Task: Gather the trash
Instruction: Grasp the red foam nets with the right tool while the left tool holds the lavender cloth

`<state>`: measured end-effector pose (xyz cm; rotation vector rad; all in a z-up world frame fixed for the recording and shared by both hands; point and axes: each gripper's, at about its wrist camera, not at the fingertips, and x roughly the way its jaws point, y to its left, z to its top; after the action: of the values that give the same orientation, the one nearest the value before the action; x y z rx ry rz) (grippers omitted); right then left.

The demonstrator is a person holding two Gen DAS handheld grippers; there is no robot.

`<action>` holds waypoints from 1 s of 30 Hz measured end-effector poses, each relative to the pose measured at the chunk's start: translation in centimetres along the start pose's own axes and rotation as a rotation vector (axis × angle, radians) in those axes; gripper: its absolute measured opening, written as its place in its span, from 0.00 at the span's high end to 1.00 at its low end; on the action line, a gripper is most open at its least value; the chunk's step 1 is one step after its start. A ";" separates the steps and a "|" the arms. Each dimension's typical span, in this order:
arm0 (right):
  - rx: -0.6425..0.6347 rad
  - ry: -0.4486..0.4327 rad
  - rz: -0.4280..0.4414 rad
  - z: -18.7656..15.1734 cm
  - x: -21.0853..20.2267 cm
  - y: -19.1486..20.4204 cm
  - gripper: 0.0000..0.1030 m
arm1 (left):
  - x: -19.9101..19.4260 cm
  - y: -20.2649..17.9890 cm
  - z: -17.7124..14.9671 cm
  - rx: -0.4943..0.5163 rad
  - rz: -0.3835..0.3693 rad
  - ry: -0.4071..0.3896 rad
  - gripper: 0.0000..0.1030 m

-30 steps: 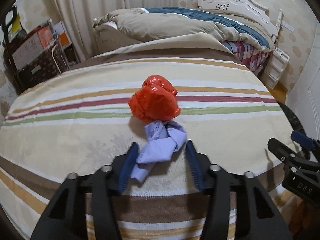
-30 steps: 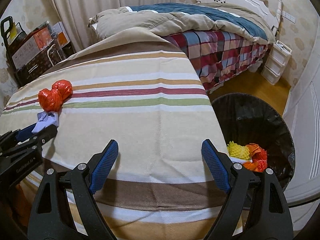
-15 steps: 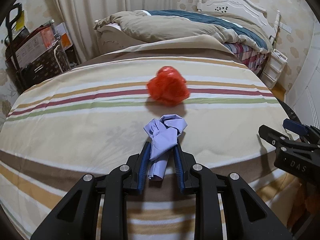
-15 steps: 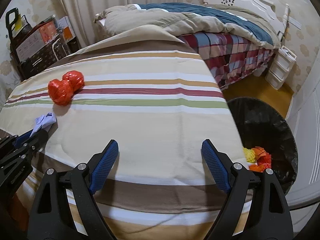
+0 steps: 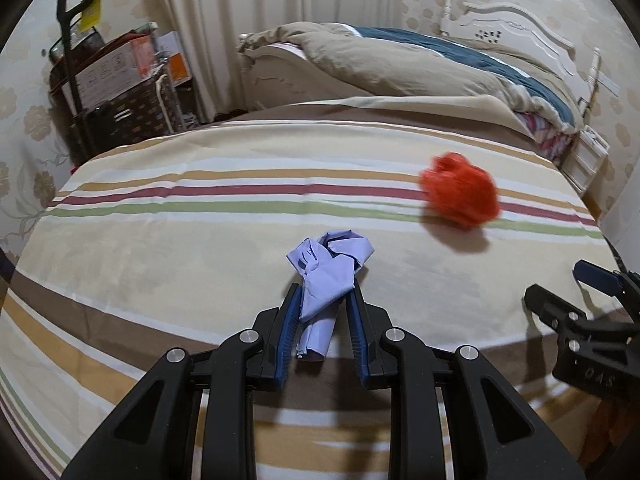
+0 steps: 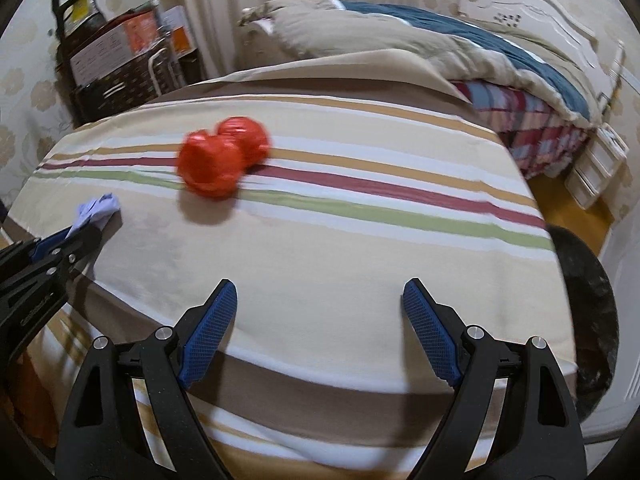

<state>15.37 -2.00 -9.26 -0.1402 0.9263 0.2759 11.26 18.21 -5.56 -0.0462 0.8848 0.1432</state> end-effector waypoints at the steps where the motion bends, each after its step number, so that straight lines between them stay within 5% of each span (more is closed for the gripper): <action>1: -0.004 0.000 0.007 0.2 0.1 0.5 0.17 | 0.2 0.5 0.2 -0.011 0.002 0.003 0.75; 21: 0.019 -0.004 0.025 6.5 5.0 5.9 0.17 | 1.6 5.7 1.9 -0.093 0.039 0.006 0.75; 30: 0.033 -0.036 0.019 6.3 4.4 5.1 0.56 | 1.3 5.3 1.8 -0.086 0.032 0.000 0.75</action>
<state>21.24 5.10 -9.06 -0.0955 0.8961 0.2800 12.62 23.81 -5.32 -0.1121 0.8799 0.2111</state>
